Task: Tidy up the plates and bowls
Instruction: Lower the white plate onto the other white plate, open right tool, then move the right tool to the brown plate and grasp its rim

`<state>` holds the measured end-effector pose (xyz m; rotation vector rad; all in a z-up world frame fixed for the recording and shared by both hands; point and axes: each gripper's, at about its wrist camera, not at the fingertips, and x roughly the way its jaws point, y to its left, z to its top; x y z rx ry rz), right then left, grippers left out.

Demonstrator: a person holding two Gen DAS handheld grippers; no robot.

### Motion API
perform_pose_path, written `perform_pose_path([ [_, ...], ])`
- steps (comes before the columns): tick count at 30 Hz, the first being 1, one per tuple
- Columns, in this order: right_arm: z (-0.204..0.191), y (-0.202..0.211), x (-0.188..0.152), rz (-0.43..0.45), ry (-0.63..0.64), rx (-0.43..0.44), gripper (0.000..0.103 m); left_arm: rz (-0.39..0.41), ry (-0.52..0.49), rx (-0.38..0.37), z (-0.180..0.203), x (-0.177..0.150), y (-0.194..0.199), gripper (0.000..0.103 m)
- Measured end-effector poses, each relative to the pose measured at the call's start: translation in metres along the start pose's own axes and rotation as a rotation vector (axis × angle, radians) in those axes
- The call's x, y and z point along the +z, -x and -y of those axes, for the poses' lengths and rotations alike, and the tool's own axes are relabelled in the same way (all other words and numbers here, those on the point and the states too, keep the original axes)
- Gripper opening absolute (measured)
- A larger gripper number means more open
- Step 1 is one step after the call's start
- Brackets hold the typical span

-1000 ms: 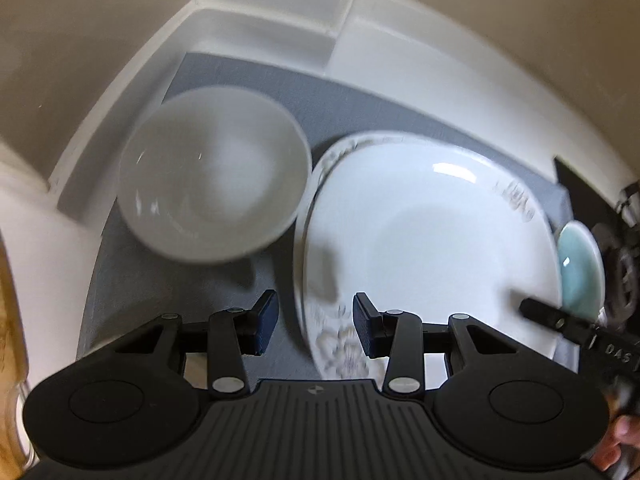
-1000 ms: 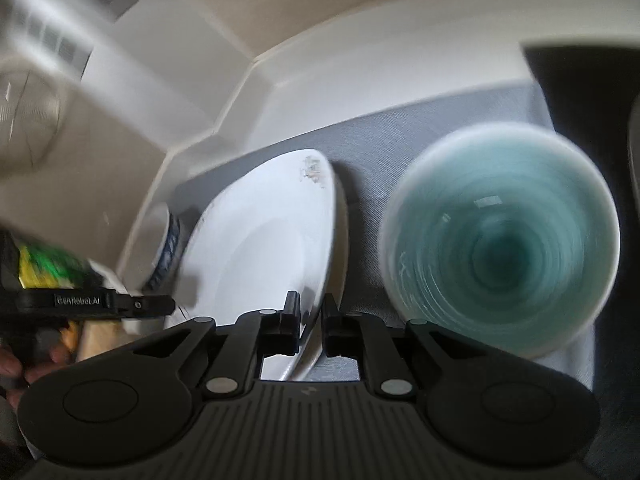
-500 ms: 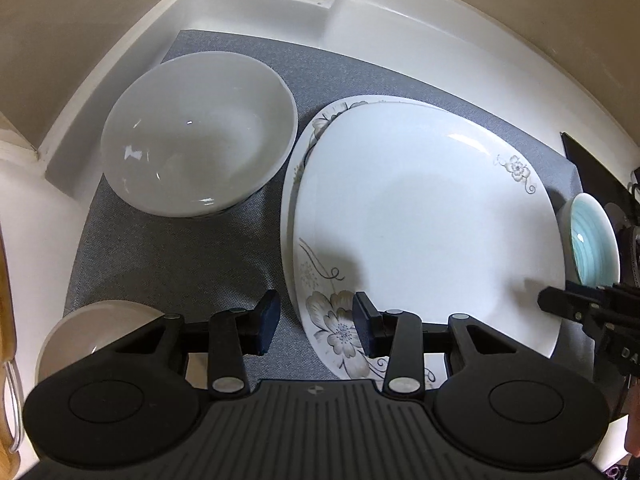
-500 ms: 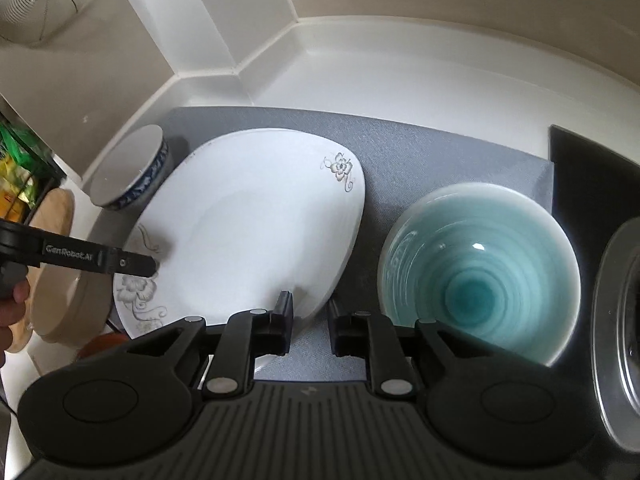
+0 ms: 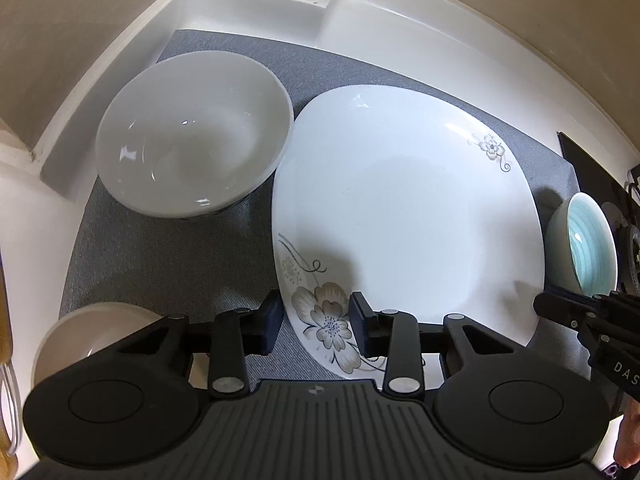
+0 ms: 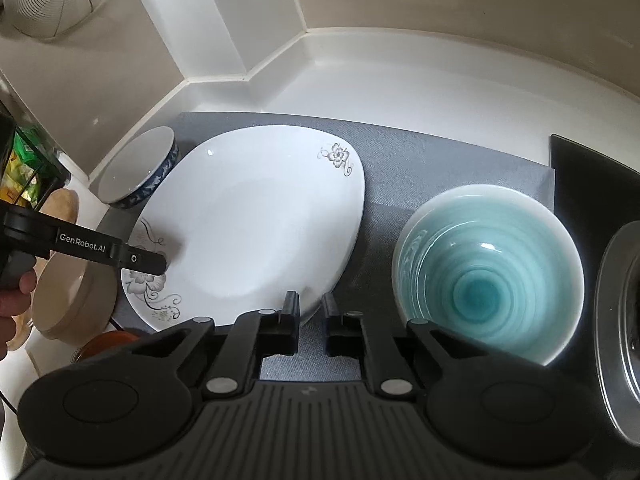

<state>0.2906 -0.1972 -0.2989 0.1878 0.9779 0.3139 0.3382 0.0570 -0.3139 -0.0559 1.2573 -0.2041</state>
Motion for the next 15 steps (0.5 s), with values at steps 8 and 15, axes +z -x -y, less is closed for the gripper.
perform_pose_path([
  [8, -0.002, 0.002, -0.007, 0.016, 0.002, 0.005, 0.013, 0.041, -0.101, 0.084, 0.020, -0.012, 0.016, 0.034],
  [15, -0.001, 0.037, -0.028, 0.074, -0.043, 0.005, 0.014, 0.134, -0.178, 0.104, 0.044, -0.046, 0.058, 0.069],
])
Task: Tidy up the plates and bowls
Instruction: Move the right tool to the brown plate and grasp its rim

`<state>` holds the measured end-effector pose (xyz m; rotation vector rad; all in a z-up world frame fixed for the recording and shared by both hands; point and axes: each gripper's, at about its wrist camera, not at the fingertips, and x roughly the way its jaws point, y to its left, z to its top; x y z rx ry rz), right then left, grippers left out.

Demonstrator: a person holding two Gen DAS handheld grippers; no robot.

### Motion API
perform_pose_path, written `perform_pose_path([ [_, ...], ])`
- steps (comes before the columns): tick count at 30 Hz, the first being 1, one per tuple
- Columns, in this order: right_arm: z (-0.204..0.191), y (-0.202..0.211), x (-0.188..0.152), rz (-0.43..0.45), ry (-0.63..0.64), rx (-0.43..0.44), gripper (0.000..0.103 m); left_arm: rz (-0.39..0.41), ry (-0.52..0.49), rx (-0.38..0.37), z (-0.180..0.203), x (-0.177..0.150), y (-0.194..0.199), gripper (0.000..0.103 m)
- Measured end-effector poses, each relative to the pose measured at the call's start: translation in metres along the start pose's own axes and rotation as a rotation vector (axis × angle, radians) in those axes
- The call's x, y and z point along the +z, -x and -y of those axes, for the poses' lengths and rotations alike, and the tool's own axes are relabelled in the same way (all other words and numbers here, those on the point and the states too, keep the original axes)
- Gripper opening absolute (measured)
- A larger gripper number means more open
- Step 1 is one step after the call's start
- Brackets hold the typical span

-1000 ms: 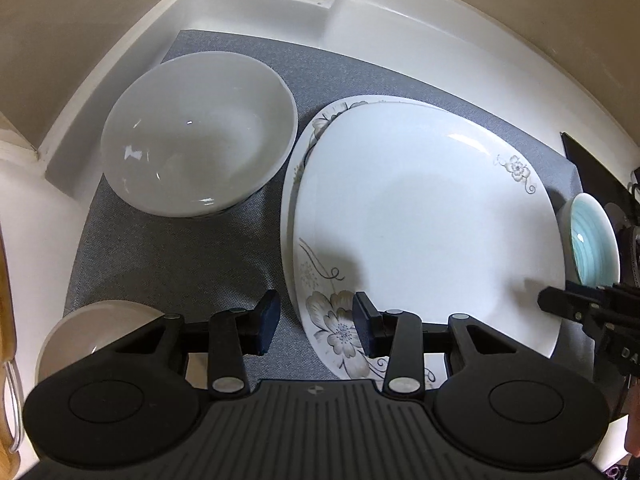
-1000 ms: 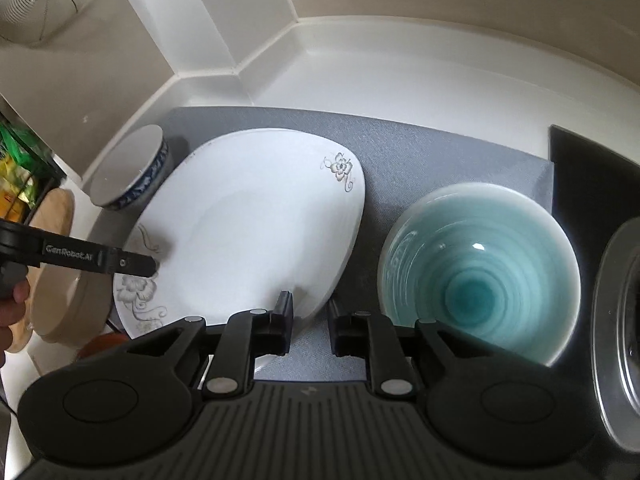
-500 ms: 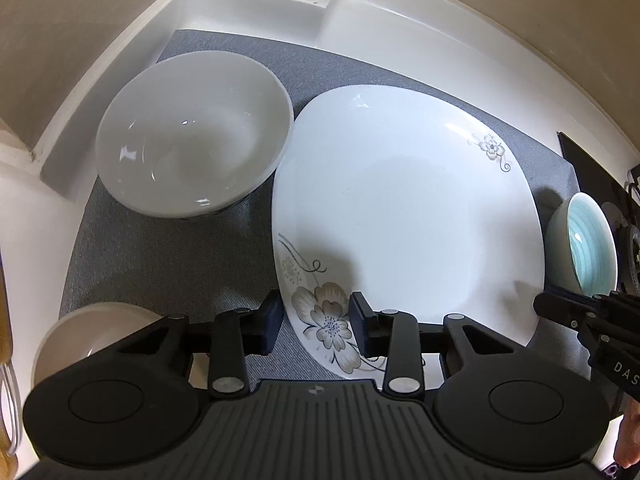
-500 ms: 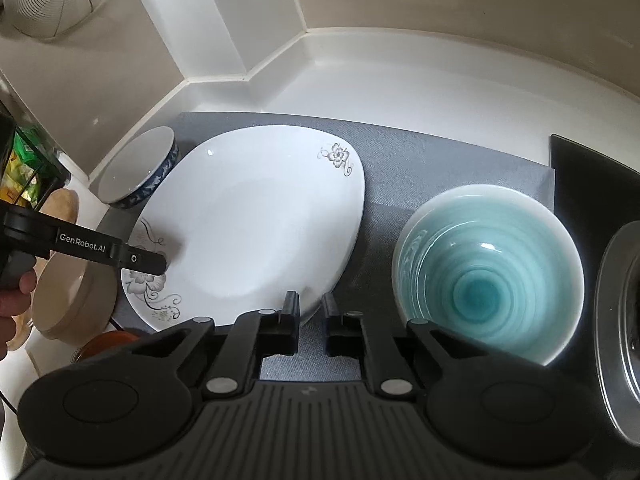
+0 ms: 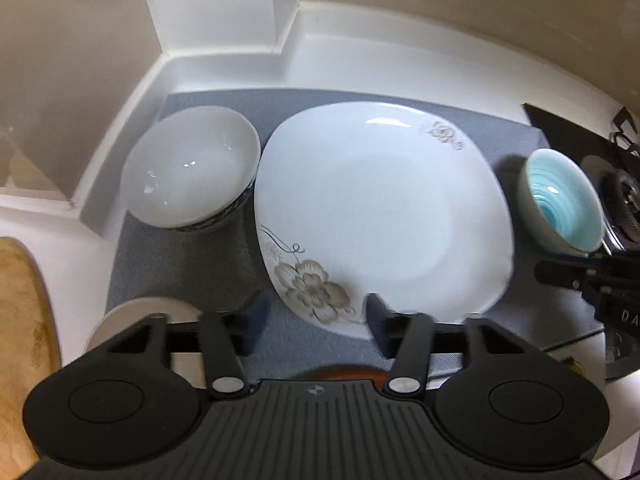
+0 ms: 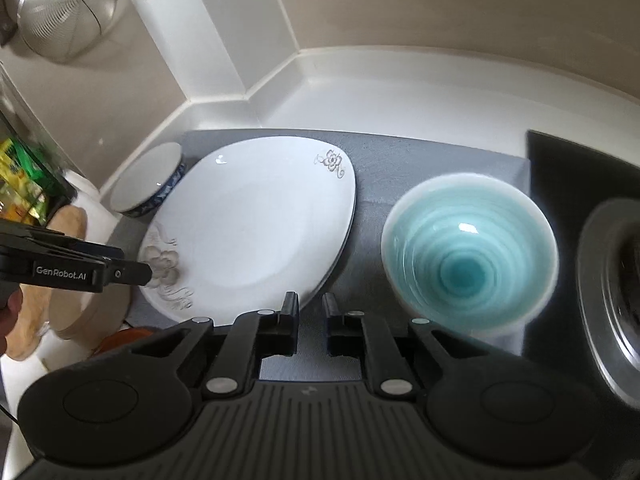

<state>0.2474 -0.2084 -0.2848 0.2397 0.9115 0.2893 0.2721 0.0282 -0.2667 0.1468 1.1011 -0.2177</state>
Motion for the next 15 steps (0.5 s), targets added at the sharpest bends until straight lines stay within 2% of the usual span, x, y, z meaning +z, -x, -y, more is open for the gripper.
perform_pose_path([
  [3, -0.009, 0.014, -0.018, 0.004, 0.010, -0.001, 0.016, 0.045, 0.013, 0.028, 0.006, -0.011, 0.021, 0.084],
  [5, -0.017, 0.020, -0.030, 0.003, 0.024, 0.010, 0.020, 0.058, 0.031, 0.047, 0.006, -0.017, 0.032, 0.088],
  [7, -0.027, 0.026, -0.041, 0.008, 0.038, 0.025, 0.040, 0.062, 0.049, 0.058, 0.004, -0.023, 0.043, 0.088],
  [8, -0.032, 0.029, -0.047, 0.013, 0.041, 0.033, 0.046, 0.061, 0.055, 0.057, 0.003, -0.025, 0.047, 0.088],
  [11, -0.044, 0.035, -0.060, 0.022, 0.045, 0.046, 0.050, 0.069, 0.083, 0.038, -0.002, -0.036, 0.060, 0.088],
  [15, -0.058, 0.038, -0.074, 0.026, 0.021, 0.016, 0.053, 0.076, 0.124, 0.013, -0.014, -0.051, 0.079, 0.088],
])
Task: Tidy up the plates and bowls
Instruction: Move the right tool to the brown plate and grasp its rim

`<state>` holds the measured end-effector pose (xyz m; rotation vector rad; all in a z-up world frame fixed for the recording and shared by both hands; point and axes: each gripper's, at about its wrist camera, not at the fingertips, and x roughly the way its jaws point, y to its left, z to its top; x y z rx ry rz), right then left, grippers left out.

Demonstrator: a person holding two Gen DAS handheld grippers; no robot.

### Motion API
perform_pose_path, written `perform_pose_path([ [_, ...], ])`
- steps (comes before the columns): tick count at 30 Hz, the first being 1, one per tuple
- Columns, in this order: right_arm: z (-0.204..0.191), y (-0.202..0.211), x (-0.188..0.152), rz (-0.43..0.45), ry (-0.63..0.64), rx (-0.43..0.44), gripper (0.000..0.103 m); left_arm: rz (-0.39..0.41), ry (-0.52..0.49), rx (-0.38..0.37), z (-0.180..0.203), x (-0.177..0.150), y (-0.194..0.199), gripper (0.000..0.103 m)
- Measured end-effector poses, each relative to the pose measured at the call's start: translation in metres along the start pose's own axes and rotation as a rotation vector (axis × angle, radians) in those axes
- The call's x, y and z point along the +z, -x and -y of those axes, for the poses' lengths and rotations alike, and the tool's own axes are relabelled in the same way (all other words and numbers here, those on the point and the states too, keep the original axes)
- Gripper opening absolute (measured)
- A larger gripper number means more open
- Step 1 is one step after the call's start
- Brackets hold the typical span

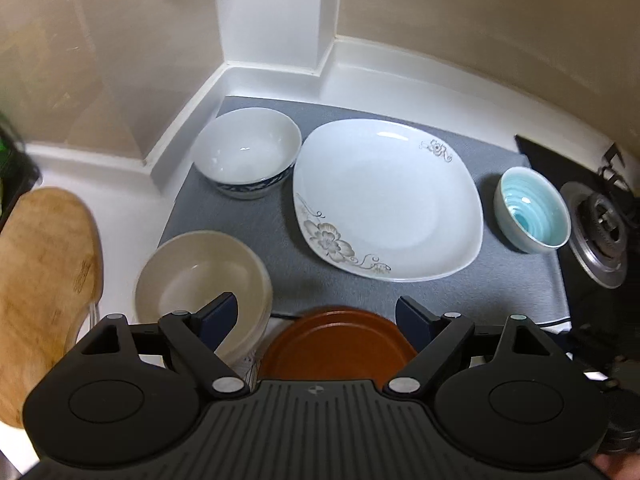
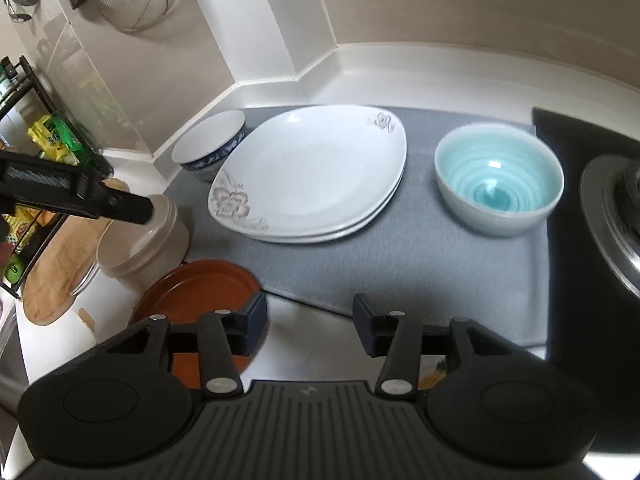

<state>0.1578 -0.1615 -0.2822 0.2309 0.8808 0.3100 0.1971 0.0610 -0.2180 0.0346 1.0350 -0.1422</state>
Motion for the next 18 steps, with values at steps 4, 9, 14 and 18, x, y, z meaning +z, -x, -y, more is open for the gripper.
perform_pose_path([
  [4, -0.014, -0.005, -0.012, -0.022, -0.022, -0.021, 0.053, 0.016, -0.037, -0.005, -0.008, -0.011, 0.013, 0.088],
  [9, -0.034, -0.010, -0.022, -0.065, -0.111, -0.053, 0.053, 0.001, -0.069, -0.045, -0.019, -0.018, 0.017, 0.088],
  [14, -0.057, -0.013, -0.025, -0.057, -0.167, -0.115, 0.055, -0.045, -0.093, -0.050, -0.036, -0.030, 0.016, 0.088],
  [18, -0.072, -0.013, -0.032, -0.034, -0.194, -0.165, 0.059, -0.024, -0.123, -0.055, -0.049, -0.048, 0.016, 0.088],
])
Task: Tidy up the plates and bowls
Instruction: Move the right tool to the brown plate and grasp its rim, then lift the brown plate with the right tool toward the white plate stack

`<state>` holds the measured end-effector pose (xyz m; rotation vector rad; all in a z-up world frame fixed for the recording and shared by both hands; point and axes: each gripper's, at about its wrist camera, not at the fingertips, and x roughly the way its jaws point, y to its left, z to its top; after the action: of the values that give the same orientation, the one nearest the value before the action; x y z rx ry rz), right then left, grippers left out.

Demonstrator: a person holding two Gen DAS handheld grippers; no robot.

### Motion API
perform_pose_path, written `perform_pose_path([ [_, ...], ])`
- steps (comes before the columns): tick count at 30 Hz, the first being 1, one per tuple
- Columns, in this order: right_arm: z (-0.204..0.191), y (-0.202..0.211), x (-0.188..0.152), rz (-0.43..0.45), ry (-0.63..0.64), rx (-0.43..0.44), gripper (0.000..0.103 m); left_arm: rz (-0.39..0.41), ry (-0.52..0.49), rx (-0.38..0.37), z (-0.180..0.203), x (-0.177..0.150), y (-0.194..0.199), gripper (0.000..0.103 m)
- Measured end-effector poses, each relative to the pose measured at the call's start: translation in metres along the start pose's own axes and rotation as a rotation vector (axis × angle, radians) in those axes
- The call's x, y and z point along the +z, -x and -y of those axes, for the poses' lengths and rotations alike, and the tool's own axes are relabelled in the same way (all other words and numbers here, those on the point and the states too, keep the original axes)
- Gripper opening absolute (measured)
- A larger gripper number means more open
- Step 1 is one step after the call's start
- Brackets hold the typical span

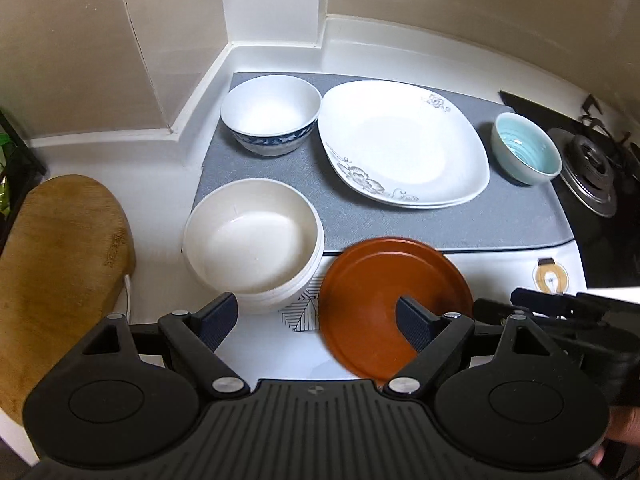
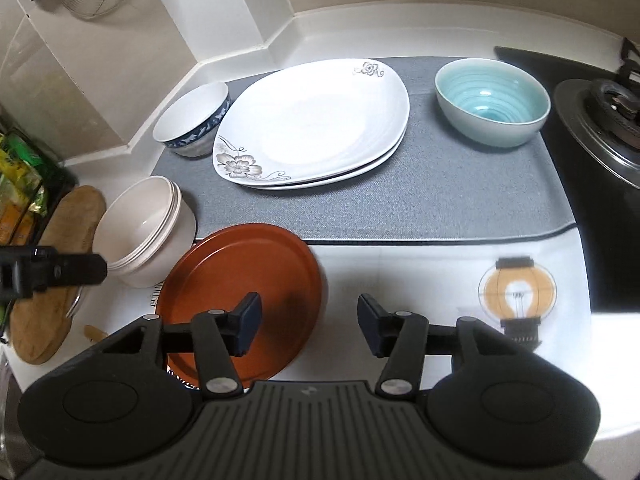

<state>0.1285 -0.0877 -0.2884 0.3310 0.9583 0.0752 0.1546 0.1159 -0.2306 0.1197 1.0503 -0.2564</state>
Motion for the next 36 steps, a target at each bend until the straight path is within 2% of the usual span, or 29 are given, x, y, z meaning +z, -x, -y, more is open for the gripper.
perform_pose_path([
  [5, -0.013, -0.010, -0.016, -0.003, 0.020, -0.074, 0.059, -0.024, 0.000, -0.173, -0.015, -0.024, -0.017, 0.087],
  [7, -0.018, -0.012, -0.022, -0.008, 0.050, -0.084, 0.058, -0.051, 0.014, -0.194, -0.020, -0.031, -0.024, 0.084],
  [11, -0.020, -0.022, -0.024, -0.017, 0.040, -0.091, 0.058, -0.046, 0.063, -0.241, -0.034, -0.044, -0.035, 0.081],
  [13, -0.018, -0.029, -0.025, -0.025, 0.020, -0.092, 0.057, -0.052, 0.040, -0.232, -0.033, -0.046, -0.042, 0.073],
  [15, -0.016, -0.035, -0.026, -0.033, 0.018, -0.093, 0.051, -0.059, 0.028, -0.220, -0.032, -0.044, -0.048, 0.065],
  [19, -0.014, -0.036, -0.026, -0.023, 0.082, -0.114, 0.017, -0.068, 0.035, -0.223, -0.023, -0.036, -0.060, 0.057],
  [21, -0.008, -0.035, -0.025, -0.019, 0.084, -0.118, 0.015, -0.078, 0.022, -0.205, -0.016, -0.032, -0.069, 0.045],
  [23, 0.003, -0.032, -0.024, -0.015, 0.082, -0.125, 0.013, -0.095, 0.025, -0.216, -0.010, -0.029, -0.077, 0.041],
  [25, 0.015, -0.027, -0.022, -0.012, 0.058, -0.138, 0.012, -0.115, 0.047, -0.260, -0.005, -0.025, -0.083, 0.041],
  [27, 0.028, -0.023, -0.021, -0.003, 0.040, -0.145, 0.011, -0.131, 0.023, -0.244, 0.005, -0.022, -0.091, 0.041],
  [31, 0.046, -0.014, -0.022, 0.010, 0.010, -0.180, 0.013, -0.144, -0.002, -0.278, 0.024, -0.012, -0.102, 0.040],
  [34, 0.054, -0.007, -0.021, 0.015, -0.033, -0.187, 0.016, -0.162, -0.014, -0.305, 0.035, -0.008, -0.115, 0.023],
  [36, 0.054, -0.001, -0.020, 0.036, -0.042, -0.192, 0.022, -0.171, -0.012, -0.318, 0.040, -0.008, -0.119, 0.010],
])
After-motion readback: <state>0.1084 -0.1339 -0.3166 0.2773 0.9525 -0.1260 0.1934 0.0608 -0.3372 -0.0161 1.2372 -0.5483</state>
